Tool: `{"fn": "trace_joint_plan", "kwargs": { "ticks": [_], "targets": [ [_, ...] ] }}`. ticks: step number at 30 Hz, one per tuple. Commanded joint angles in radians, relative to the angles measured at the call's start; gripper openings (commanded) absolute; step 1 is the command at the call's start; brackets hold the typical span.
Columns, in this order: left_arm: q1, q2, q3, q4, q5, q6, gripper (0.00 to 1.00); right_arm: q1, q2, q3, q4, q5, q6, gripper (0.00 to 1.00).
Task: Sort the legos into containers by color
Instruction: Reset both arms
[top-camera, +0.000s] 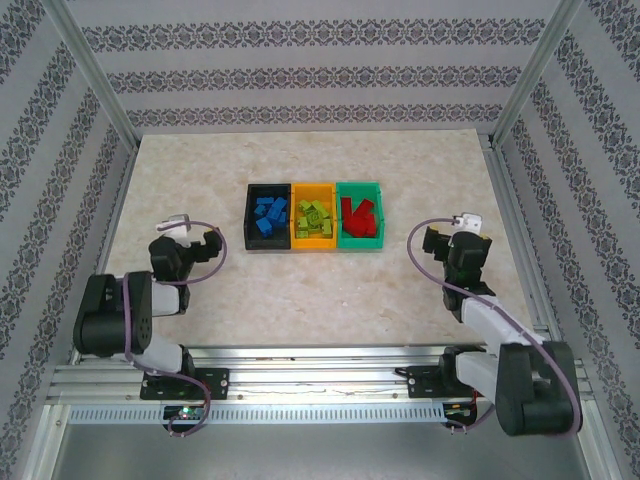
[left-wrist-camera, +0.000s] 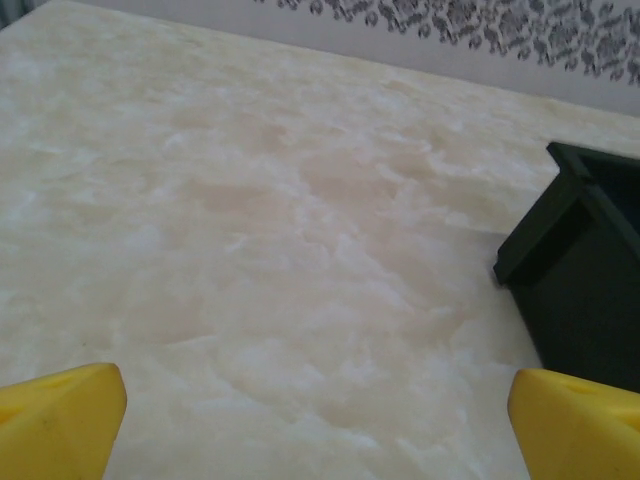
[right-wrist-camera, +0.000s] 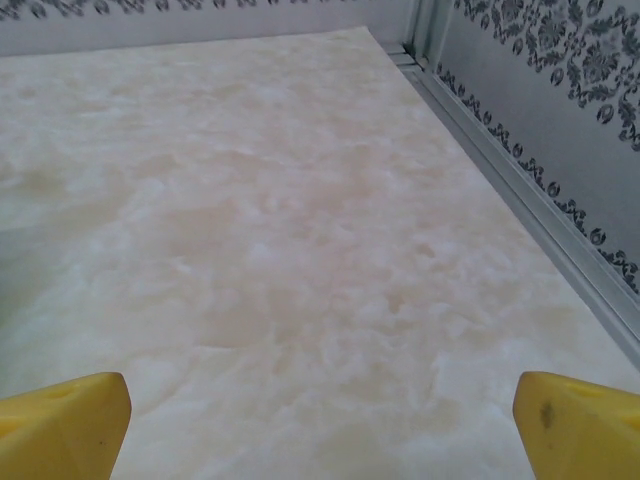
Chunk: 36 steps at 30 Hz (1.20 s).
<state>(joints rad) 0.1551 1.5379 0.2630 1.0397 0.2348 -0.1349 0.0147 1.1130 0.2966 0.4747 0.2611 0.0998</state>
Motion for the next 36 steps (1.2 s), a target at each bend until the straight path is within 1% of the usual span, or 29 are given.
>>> {"fn": "trace_joint_plan", "kwargs": {
  "ticks": [1, 3, 5, 6, 8, 11, 13, 14, 15, 16, 17, 18, 20, 36],
  "targets": [
    [-0.032, 0.055, -0.018, 0.188, 0.011, 0.063, 1.0, -0.006, 0.078, -0.019, 0.211, -0.012, -0.027, 0.98],
    [-0.032, 0.091, -0.018, 0.235, 0.009, 0.052, 1.0, -0.007, 0.101, -0.009, 0.232, -0.039, -0.051, 0.98],
    [-0.033, 0.069, -0.024, 0.204, -0.014, 0.053, 0.99, -0.009, 0.137, -0.022, 0.323, -0.066, -0.057, 0.98],
    [-0.032, 0.066, -0.029, 0.209, -0.035, 0.046, 0.99, -0.011, 0.149, -0.017, 0.331, -0.086, -0.05, 0.98],
    [-0.032, 0.089, -0.043, 0.271, -0.057, 0.03, 0.99, -0.01, 0.188, -0.011, 0.374, -0.144, -0.041, 0.98],
    [-0.032, 0.082, -0.048, 0.263, -0.073, 0.027, 0.99, -0.01, 0.328, 0.0, 0.506, -0.21, -0.047, 0.98],
    [-0.032, 0.086, -0.047, 0.273, -0.075, 0.023, 0.99, -0.009, 0.427, 0.04, 0.539, -0.304, -0.075, 0.98],
    [-0.032, 0.084, -0.05, 0.272, -0.083, 0.021, 0.99, -0.011, 0.422, 0.068, 0.496, -0.325, -0.081, 0.98],
    [-0.032, 0.084, -0.051, 0.274, -0.088, 0.02, 0.99, -0.015, 0.396, 0.091, 0.413, -0.305, -0.075, 0.98],
    [-0.032, 0.086, -0.053, 0.279, -0.089, 0.02, 0.99, -0.015, 0.399, 0.092, 0.416, -0.301, -0.072, 0.98],
    [-0.032, 0.088, -0.053, 0.283, -0.088, 0.018, 0.99, -0.015, 0.418, 0.077, 0.478, -0.292, -0.067, 0.98],
    [-0.032, 0.087, -0.054, 0.283, -0.089, 0.018, 1.0, -0.015, 0.426, 0.072, 0.503, -0.282, -0.061, 0.98],
    [-0.032, 0.087, -0.054, 0.282, -0.089, 0.018, 0.99, -0.015, 0.409, 0.081, 0.458, -0.28, -0.066, 0.98],
    [-0.032, 0.087, -0.053, 0.282, -0.089, 0.018, 0.99, -0.014, 0.415, 0.079, 0.472, -0.281, -0.065, 0.98]
  ]
}}
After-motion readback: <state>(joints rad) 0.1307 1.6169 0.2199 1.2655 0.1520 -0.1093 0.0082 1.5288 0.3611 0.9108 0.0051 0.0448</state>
